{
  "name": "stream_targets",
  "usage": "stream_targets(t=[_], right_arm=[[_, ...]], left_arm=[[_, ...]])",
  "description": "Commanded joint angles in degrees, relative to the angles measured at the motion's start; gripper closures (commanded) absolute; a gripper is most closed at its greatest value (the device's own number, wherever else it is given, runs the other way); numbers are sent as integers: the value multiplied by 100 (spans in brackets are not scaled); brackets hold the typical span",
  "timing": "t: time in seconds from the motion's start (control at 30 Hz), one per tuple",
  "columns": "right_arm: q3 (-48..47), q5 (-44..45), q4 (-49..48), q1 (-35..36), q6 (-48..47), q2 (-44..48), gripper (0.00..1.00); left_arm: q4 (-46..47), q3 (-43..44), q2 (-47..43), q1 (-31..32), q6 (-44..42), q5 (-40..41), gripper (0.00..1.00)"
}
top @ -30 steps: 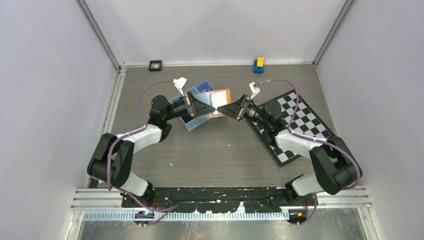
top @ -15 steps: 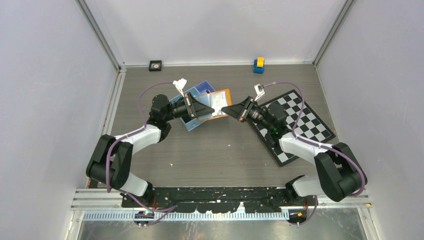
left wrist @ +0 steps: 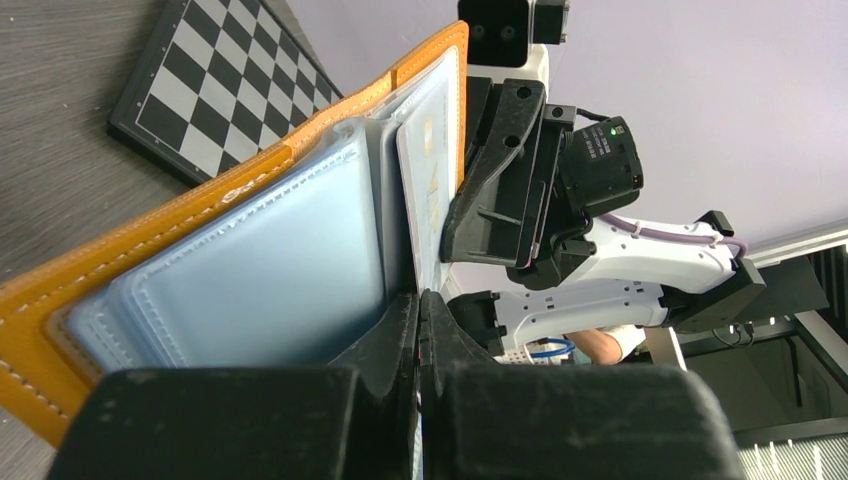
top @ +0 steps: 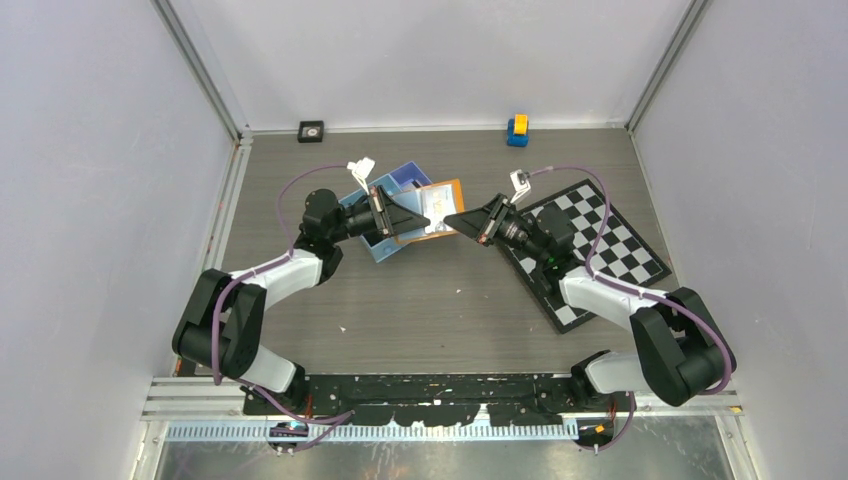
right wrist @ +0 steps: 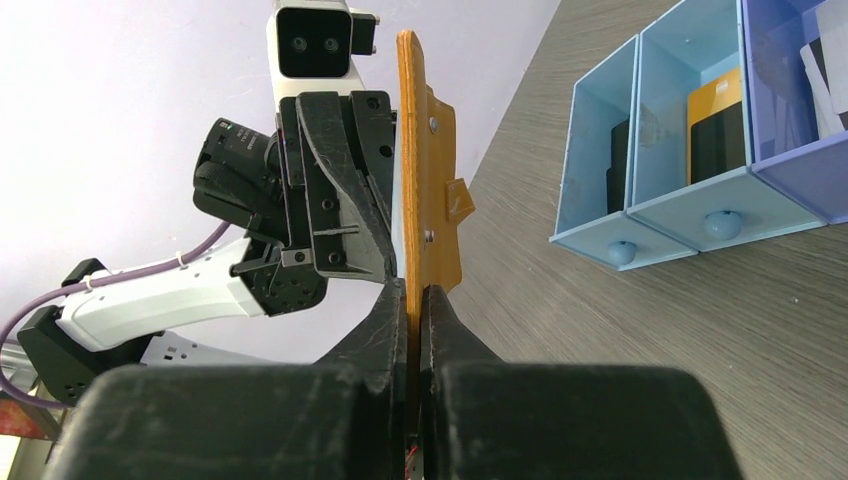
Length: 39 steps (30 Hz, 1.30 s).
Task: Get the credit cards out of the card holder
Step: Remove the credit card from the card holder.
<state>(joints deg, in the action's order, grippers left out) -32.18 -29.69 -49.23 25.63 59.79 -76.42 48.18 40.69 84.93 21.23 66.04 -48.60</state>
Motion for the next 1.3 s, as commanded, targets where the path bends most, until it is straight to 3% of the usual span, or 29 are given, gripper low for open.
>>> stream_targets(t=[0.0,0.6,0.8,0.9,1.1,1.27], right_arm=[[43,165,-515,-256,123,200,98],[-48,-112,-665,-336,243,-2,99],[-34,-178,-985,-329,422,-180,100],[-91,-256,-1122,-298,525,-382,100],[-83,-291,-1292,-297,621,-470,100],[-73,-280,-1291,-296,607,-450,100]], left_arm=[[216,-44,-85,-232,4,162,100],[489,-54,-16,-268,195,68,100],[1099,-144,-1,-248,412,-18,77],[1444,-86,91,-147,568,-161,74],[1866,-69,198,-119,810,-208,85],[1860,-48,321,-126,866,-210,86]])
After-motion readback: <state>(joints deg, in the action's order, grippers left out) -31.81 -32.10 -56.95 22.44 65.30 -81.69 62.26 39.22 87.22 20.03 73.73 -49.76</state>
